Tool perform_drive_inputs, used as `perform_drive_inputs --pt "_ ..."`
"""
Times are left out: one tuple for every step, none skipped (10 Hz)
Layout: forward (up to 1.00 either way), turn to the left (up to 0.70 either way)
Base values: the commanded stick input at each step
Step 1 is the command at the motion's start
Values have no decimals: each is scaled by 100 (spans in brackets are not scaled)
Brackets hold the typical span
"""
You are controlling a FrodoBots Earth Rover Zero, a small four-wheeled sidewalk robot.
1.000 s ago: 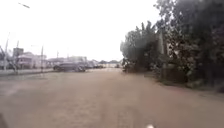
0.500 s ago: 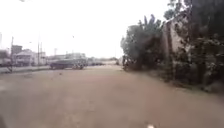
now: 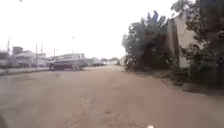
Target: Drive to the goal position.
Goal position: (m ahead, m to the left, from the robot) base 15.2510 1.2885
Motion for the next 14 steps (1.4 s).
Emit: perform_drive_inputs --pt "100 0" --pt "100 0" --pt "100 0" --pt "100 0" --pt "100 0" --pt "100 0" --pt "100 0" --pt "100 0" --pt "100 0" --pt "100 0" --pt "100 0" --pt "100 0" --pt "100 0" --pt "100 0"
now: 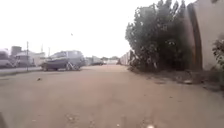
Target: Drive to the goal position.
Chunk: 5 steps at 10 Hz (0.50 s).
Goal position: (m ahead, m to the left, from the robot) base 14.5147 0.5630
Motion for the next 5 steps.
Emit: perform_drive_inputs --pt "100 0" --pt "100 0" --pt "100 0" --pt "100 0" --pt "100 0"
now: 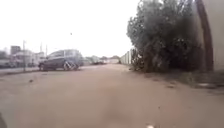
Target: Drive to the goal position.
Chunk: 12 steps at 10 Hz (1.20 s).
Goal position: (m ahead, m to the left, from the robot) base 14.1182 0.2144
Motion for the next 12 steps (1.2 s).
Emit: perform_drive_inputs --pt "100 0" --pt "100 0" --pt "100 0" --pt "100 0" --pt "100 0" --pt "100 0" --pt "100 0" --pt "100 0" --pt "100 0" --pt "100 0" --pt "100 0" --pt "100 0"
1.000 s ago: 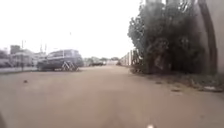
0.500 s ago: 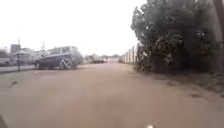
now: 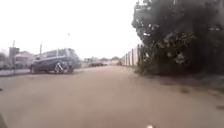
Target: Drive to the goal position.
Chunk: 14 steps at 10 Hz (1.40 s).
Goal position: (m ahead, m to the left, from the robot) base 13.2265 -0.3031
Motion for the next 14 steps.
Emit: perform_drive_inputs --pt "100 0" --pt "100 0" --pt "100 0" --pt "100 0" --pt "100 0" --pt "100 0" --pt "100 0" --pt "100 0" --pt "100 0" --pt "100 0" --pt "100 0" --pt "100 0" --pt "100 0" --pt "100 0"
